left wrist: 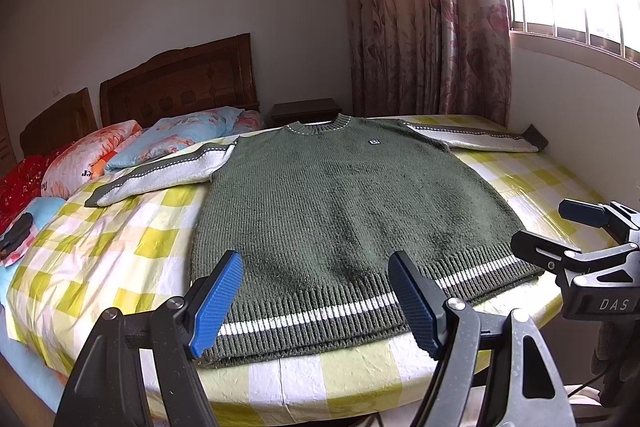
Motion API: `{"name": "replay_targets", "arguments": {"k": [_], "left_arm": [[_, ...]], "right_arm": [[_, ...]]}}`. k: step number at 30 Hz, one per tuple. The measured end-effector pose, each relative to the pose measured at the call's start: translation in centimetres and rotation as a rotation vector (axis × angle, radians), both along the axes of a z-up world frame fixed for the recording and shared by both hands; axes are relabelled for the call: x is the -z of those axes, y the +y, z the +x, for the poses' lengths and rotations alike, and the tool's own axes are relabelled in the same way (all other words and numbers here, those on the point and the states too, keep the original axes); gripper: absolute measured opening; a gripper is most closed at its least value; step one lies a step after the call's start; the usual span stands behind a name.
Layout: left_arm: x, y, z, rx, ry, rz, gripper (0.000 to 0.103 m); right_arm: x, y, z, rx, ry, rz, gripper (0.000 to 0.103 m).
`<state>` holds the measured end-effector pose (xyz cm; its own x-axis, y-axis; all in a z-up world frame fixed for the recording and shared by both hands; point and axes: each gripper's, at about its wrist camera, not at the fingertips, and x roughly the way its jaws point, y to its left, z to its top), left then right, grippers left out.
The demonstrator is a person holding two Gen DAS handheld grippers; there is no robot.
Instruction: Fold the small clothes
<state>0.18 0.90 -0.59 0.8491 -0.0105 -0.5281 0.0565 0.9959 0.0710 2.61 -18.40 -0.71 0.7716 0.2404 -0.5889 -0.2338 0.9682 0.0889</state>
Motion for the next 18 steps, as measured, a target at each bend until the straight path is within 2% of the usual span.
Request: {"name": "replay_targets", "arguments": {"k": [12, 18], "left_arm": [[1.0, 0.4, 1.2, -0.005, 0.063, -0.015, 0.077], [1.6, -0.1, 2.4, 0.004, 0.092, 0.013, 0.077]], "right_arm": [[1.5, -1.5, 1.2, 0.04, 0.061, 0.047, 0.103], [2.2, -3.7, 2.7, 0.1, 0.094, 0.092, 0.103]]}}
